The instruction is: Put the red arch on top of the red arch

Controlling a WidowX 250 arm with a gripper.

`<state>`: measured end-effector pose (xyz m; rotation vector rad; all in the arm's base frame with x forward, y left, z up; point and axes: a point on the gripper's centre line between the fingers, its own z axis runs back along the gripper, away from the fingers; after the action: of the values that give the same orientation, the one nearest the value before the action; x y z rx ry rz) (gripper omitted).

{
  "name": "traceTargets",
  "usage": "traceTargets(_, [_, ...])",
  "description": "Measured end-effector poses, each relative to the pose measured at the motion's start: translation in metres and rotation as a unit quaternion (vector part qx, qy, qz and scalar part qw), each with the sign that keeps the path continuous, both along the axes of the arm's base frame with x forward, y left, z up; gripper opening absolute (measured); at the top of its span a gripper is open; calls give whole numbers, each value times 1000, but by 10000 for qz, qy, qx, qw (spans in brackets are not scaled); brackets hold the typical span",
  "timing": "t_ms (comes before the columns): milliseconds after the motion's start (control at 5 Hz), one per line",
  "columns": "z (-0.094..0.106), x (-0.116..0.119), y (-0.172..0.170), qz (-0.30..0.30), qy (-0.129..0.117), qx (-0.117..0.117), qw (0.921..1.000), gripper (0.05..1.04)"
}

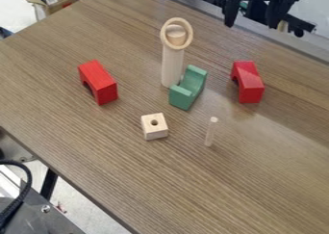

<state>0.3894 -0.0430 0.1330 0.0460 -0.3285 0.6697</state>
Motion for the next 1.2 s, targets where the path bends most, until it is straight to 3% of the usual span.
traceTargets(200, [-14,-3,1,10,197,30,9998,1000])
traceTargets(600, [-51,6,-5,-73,495,-130,9987,1000])
traceTargets(1200, [-66,22,-14,-268,470,-211,9983,1000])
